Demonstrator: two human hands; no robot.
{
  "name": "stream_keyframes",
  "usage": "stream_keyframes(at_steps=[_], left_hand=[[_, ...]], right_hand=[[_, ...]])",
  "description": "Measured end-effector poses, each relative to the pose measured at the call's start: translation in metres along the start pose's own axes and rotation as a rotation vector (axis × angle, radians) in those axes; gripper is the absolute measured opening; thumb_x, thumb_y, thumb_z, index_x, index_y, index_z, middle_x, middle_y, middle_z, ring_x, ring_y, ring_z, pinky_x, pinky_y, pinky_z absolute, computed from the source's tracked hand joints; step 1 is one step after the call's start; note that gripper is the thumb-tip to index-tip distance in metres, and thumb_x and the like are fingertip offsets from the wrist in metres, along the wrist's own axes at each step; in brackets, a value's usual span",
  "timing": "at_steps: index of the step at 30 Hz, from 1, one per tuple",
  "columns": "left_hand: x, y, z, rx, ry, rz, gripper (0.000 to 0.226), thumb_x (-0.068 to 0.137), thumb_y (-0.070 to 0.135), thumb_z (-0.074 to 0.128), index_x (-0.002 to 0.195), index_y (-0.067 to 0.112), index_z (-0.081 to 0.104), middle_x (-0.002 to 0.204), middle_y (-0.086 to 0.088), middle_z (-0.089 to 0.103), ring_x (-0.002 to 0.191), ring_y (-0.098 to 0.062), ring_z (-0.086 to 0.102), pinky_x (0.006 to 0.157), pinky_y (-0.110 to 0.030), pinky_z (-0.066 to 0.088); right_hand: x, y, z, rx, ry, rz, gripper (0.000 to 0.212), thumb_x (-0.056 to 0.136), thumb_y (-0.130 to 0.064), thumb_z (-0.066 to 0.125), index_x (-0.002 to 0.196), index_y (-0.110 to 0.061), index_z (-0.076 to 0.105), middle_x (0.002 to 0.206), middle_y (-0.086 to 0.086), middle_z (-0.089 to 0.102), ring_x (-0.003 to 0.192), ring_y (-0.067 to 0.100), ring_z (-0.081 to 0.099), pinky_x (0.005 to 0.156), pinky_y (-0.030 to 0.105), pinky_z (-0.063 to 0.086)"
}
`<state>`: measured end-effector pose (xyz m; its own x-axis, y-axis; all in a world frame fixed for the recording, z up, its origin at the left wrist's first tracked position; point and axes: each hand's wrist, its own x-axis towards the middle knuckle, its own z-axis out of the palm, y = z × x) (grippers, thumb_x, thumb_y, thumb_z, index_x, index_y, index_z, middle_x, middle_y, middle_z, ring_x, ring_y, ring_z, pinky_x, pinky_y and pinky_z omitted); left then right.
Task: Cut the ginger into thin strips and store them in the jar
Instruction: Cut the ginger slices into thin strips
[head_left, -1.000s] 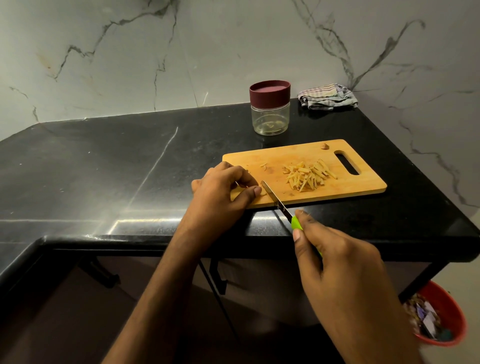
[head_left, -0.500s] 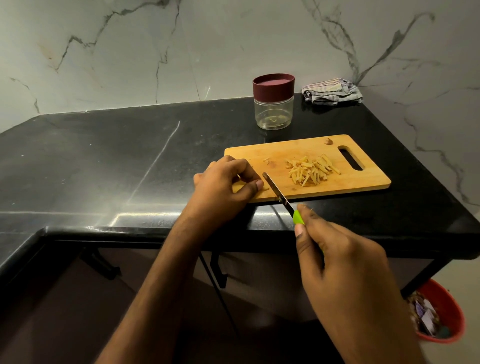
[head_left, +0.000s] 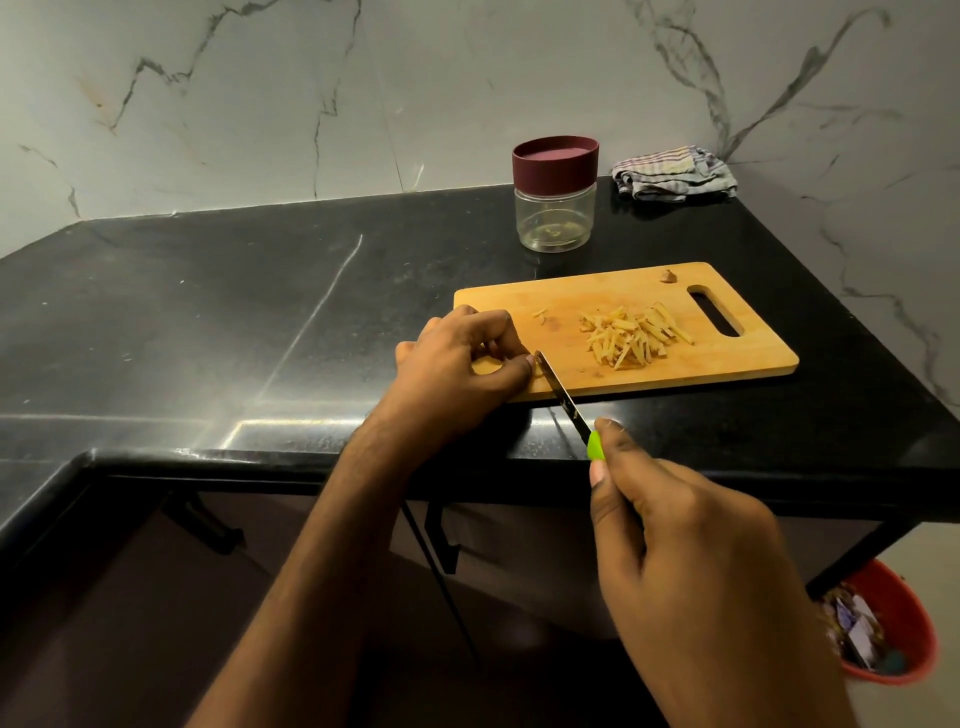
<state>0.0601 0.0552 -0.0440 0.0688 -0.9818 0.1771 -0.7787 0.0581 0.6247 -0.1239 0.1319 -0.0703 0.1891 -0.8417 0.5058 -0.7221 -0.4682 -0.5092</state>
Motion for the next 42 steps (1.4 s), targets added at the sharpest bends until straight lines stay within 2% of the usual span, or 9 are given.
stream_keyframes(at_steps=[7,13,19,22,26,30,33,37,42], left_hand=[[0.0,-0.001,0.001,-0.005,0.015,0.013,0.025,0.089,0.039,0.069,0.069,0.036,0.054,0.099,0.008,0.057,0.104,-0.014,0.051,0.103,-0.049,0.032],[-0.002,-0.004,0.004,-0.002,0.067,0.035,0.024,0.089,0.037,0.069,0.069,0.039,0.055,0.096,0.011,0.057,0.1,-0.012,0.051,0.101,-0.048,0.034],[-0.001,-0.005,0.006,0.038,0.069,0.061,0.021,0.091,0.038,0.067,0.074,0.037,0.054,0.094,0.014,0.053,0.1,-0.011,0.048,0.087,-0.036,0.024],[-0.003,-0.005,0.008,0.08,0.078,0.076,0.012,0.092,0.04,0.064,0.085,0.037,0.054,0.095,0.013,0.052,0.099,-0.009,0.045,0.086,-0.034,0.023],[-0.003,-0.005,0.008,0.165,0.036,0.159,0.012,0.097,0.037,0.055,0.101,0.046,0.05,0.1,0.012,0.045,0.103,-0.011,0.042,0.089,-0.037,0.024],[-0.001,-0.003,0.008,0.273,-0.043,0.204,0.038,0.102,0.029,0.043,0.12,0.059,0.056,0.109,0.012,0.037,0.105,-0.009,0.032,0.086,-0.033,0.017],[0.0,-0.003,0.009,0.3,-0.06,0.202,0.043,0.104,0.03,0.04,0.129,0.062,0.051,0.112,0.013,0.034,0.106,-0.009,0.029,0.085,-0.033,0.016],[-0.002,-0.005,0.01,0.23,-0.009,0.182,0.039,0.102,0.036,0.046,0.138,0.048,0.044,0.111,0.014,0.041,0.108,-0.008,0.035,0.09,-0.034,0.021],[-0.004,-0.008,0.007,0.1,0.066,0.071,0.014,0.094,0.042,0.062,0.107,0.039,0.058,0.105,0.017,0.047,0.108,-0.007,0.042,0.092,-0.034,0.023]], right_hand=[[0.011,-0.002,0.017,-0.026,-0.009,0.058,0.036,0.082,-0.018,0.066,0.116,-0.007,0.068,0.055,-0.003,0.054,0.042,0.008,0.046,0.039,0.012,0.024],[0.006,-0.004,0.006,-0.115,-0.082,0.084,0.044,0.088,-0.033,0.054,0.131,-0.03,0.056,0.059,-0.01,0.045,0.046,0.009,0.047,0.036,0.024,0.034],[0.002,-0.003,-0.011,-0.163,-0.112,0.123,0.038,0.086,-0.037,0.055,0.123,-0.037,0.061,0.058,-0.009,0.038,0.044,0.007,0.04,0.035,0.022,0.032],[0.003,-0.002,-0.013,-0.216,-0.152,0.156,0.042,0.089,-0.041,0.05,0.131,-0.045,0.05,0.064,-0.011,0.036,0.048,0.005,0.039,0.038,0.02,0.031],[0.004,-0.002,-0.014,-0.221,-0.136,0.13,0.045,0.092,-0.044,0.046,0.136,-0.048,0.04,0.069,-0.011,0.039,0.052,0.005,0.043,0.043,0.023,0.04],[0.002,-0.002,-0.016,-0.194,-0.125,0.108,0.048,0.094,-0.049,0.035,0.141,-0.054,0.023,0.076,-0.011,0.04,0.061,0.006,0.047,0.051,0.021,0.045],[0.002,-0.003,-0.017,-0.187,-0.147,0.116,0.048,0.093,-0.048,0.039,0.14,-0.051,0.031,0.072,-0.011,0.04,0.057,0.005,0.045,0.047,0.021,0.042],[0.002,0.002,-0.016,-0.145,-0.125,0.127,0.044,0.088,-0.04,0.048,0.131,-0.036,0.054,0.064,-0.012,0.039,0.048,0.004,0.04,0.038,0.021,0.036],[0.003,0.005,-0.01,0.009,-0.02,0.038,0.044,0.091,-0.035,0.045,0.128,-0.018,0.061,0.067,-0.009,0.056,0.053,0.008,0.054,0.04,0.031,0.049]])
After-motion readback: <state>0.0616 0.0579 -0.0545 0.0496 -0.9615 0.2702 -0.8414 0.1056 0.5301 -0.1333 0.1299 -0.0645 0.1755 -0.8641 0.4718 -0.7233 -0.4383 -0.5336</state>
